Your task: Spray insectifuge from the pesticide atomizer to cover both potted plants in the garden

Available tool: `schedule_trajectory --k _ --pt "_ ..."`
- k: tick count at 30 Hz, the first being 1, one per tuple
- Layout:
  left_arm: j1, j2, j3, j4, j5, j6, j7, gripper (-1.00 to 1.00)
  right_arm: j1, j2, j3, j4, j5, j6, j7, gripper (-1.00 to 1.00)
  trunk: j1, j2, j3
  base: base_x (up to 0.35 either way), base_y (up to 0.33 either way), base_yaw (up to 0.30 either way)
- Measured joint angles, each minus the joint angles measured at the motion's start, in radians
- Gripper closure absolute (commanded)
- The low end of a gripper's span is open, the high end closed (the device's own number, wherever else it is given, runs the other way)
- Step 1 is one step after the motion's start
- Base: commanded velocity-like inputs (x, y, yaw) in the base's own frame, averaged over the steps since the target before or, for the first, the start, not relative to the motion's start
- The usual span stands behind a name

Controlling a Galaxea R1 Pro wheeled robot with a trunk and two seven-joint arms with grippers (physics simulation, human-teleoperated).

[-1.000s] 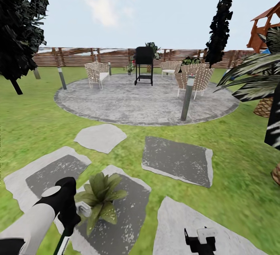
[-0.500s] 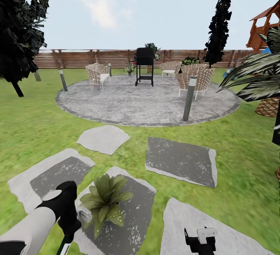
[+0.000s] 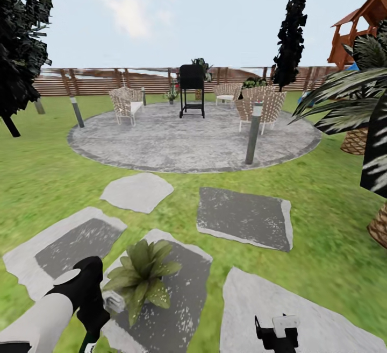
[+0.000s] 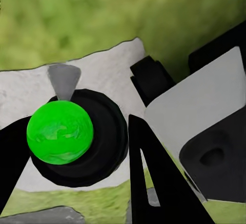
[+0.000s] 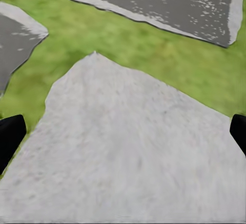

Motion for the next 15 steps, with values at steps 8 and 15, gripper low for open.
schedule_trajectory --k 8,15 --pt "0.0 -0.009 0.007 -0.001 0.001 0.0 0.001 1.0 0.0 0.0 -0.001 -0.001 -0.001 0.0 0.0 -1.0 -0.001 0.0 0.0 0.029 0.295 -0.004" --pt "0.0 -0.011 0.006 -0.001 0.001 -0.001 0.001 1.0 0.0 0.0 0.0 0.0 -0.001 0.0 0.0 -1.0 0.0 0.0 0.0 0.091 0.181 -0.245"
